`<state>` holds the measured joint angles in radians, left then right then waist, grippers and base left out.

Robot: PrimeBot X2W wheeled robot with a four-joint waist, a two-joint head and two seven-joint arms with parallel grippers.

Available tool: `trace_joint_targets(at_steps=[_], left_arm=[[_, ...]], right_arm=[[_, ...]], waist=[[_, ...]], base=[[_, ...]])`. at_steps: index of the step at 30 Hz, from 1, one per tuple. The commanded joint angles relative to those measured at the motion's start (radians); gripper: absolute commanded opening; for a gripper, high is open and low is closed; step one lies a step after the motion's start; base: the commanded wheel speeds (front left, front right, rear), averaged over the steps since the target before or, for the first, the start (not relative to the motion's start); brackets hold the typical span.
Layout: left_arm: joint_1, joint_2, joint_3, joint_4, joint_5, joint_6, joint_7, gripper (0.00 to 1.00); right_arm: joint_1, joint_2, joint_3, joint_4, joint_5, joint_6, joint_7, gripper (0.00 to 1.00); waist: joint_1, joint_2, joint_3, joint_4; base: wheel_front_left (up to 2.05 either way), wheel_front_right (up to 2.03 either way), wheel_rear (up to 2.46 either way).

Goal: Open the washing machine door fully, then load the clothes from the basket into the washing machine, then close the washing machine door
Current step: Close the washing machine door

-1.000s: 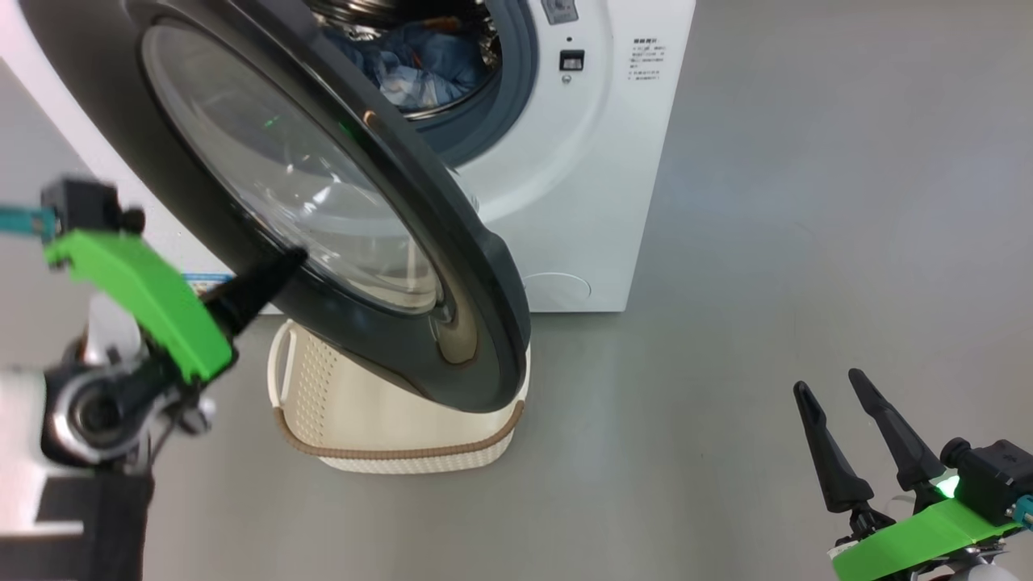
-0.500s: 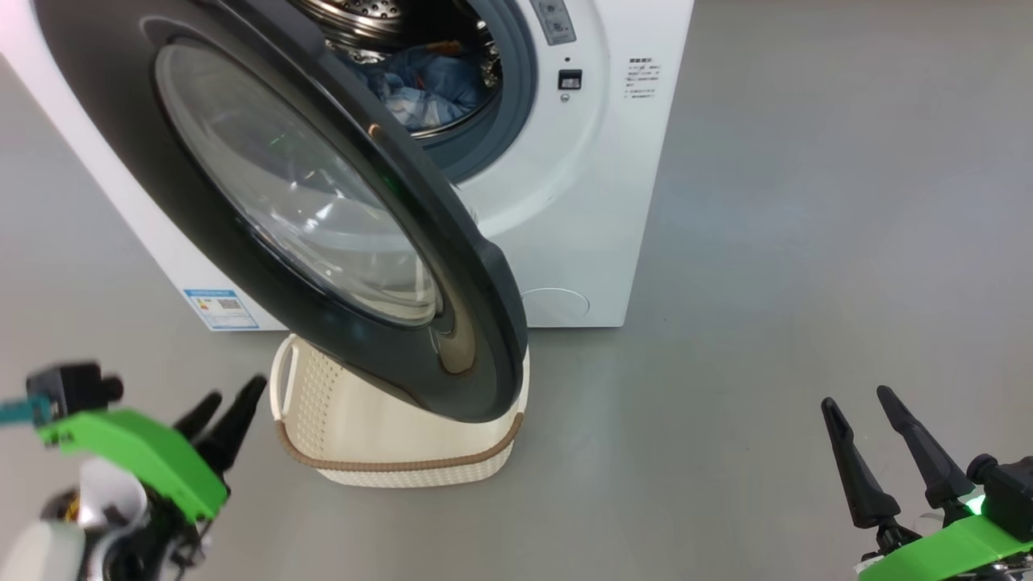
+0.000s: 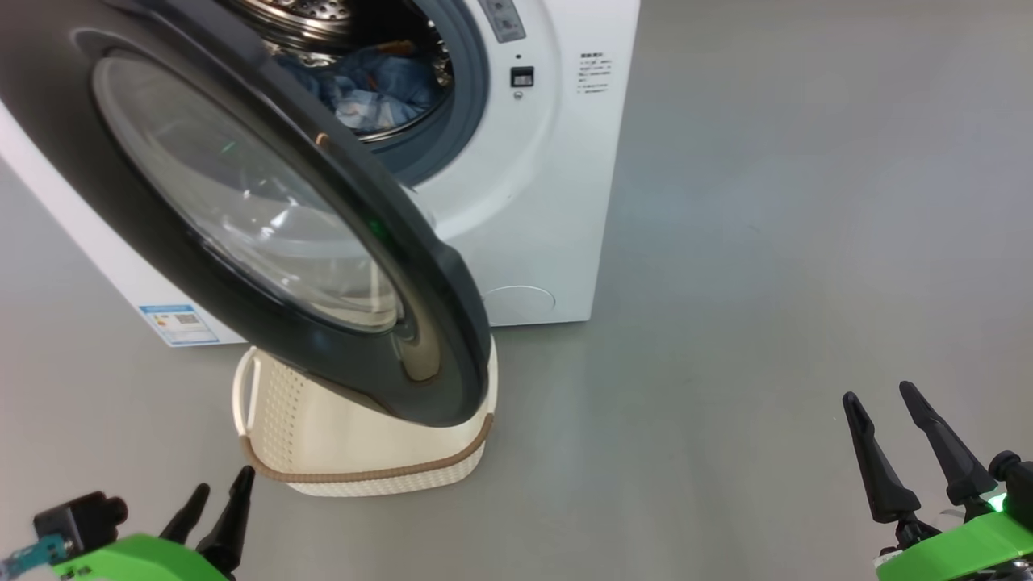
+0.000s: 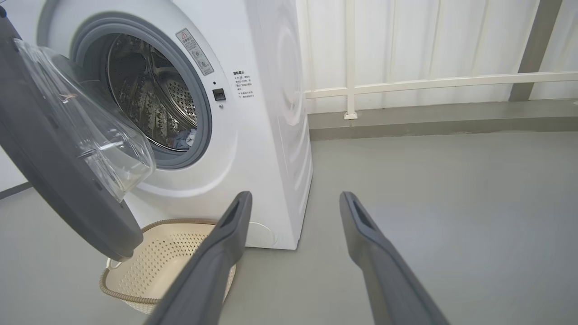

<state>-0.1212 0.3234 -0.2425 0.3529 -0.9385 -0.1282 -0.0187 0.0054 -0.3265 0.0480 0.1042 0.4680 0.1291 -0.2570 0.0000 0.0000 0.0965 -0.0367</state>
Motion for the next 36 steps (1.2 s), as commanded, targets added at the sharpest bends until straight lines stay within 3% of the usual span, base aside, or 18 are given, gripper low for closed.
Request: trace_joint_targets(at_steps=[1,7,12,24,29,36], left_arm=[[-0.018,0.047,0.021,-0.004,0.016,-0.002,-0.051,1.00],[-0.016,0.064,-0.048,0.056,0.073,-0.002,-0.210,1.00],[-0.014,0.056,-0.048,0.088,0.154,-0.002,-0.241,1.00],[0.079,-0.124,0.216,-0.081,0.571,-0.002,-0.243,1.00],[0.115,-0.192,0.293,-0.151,0.676,-0.002,-0.243,1.00],[0.147,-0.235,0.346,-0.198,0.753,-0.002,-0.243,1.00]], right_arm=[[0.014,-0.029,0.008,-0.022,-0.006,0.002,-0.005,1.00],[0.017,-0.027,-0.004,-0.024,-0.009,0.002,-0.005,1.00],[0.021,-0.028,-0.016,-0.024,-0.008,0.002,-0.005,1.00],[0.042,-0.020,-0.043,-0.026,-0.006,0.002,-0.005,1.00],[0.047,-0.017,-0.045,-0.023,-0.005,0.002,-0.005,1.00],[0.049,-0.009,-0.042,-0.020,-0.009,0.002,-0.005,1.00]], waist=[[0.0000,0.0000,0.005,-0.013],[0.0000,0.0000,0.005,-0.042],[0.0000,0.0000,0.006,-0.055],[0.0000,0.0000,-0.004,-0.064],[0.0000,0.0000,-0.009,-0.062],[0.0000,0.0000,-0.017,-0.058]], base=[[0.00,0.00,0.00],[0.00,0.00,0.00],[0.00,0.00,0.00],[0.00,0.00,0.00],[0.00,0.00,0.00],[0.00,0.00,0.00]])
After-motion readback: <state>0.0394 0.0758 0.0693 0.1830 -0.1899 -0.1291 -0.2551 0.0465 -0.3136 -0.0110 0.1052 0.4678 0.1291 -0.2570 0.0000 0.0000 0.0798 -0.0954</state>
